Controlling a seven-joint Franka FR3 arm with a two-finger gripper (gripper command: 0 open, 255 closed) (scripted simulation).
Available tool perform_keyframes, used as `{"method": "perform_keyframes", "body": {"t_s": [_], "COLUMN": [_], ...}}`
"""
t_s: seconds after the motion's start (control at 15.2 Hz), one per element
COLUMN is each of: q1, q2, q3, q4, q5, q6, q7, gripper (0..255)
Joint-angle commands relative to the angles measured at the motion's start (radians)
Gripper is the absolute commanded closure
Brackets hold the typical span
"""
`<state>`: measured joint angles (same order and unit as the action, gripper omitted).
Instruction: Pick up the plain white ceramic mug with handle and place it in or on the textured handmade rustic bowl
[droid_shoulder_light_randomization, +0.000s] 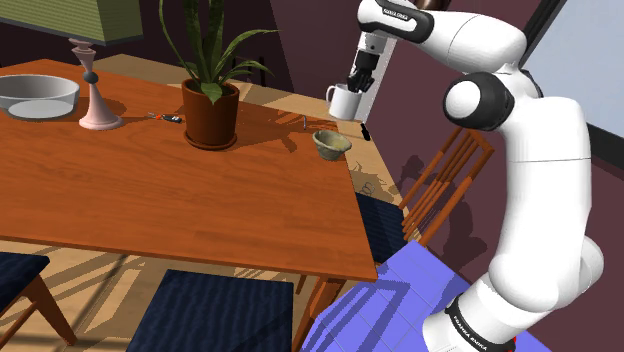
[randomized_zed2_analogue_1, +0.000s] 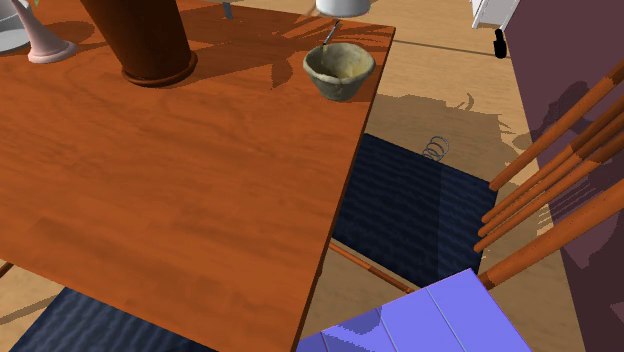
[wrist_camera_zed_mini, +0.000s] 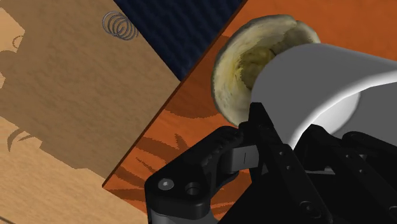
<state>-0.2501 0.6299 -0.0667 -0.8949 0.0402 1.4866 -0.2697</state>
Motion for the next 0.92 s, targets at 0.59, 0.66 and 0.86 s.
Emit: {"method": "perform_keyframes", "body": {"t_s": [0.59, 0.66, 0.86], "q1": [0.002, 0.002, 0.003], "q2": [-0.035, -0.037, -0.041], "q3": [-0.001, -0.001, -0.001], "q4": [-0.203, -0.22, -0.267], "q5": [-0.001, -0.001, -0.001], "q6": [0.169, 0.184, 0.227], "q7": [-0.008, -0.009, -0.009], "gripper": [255, 255, 255]}}
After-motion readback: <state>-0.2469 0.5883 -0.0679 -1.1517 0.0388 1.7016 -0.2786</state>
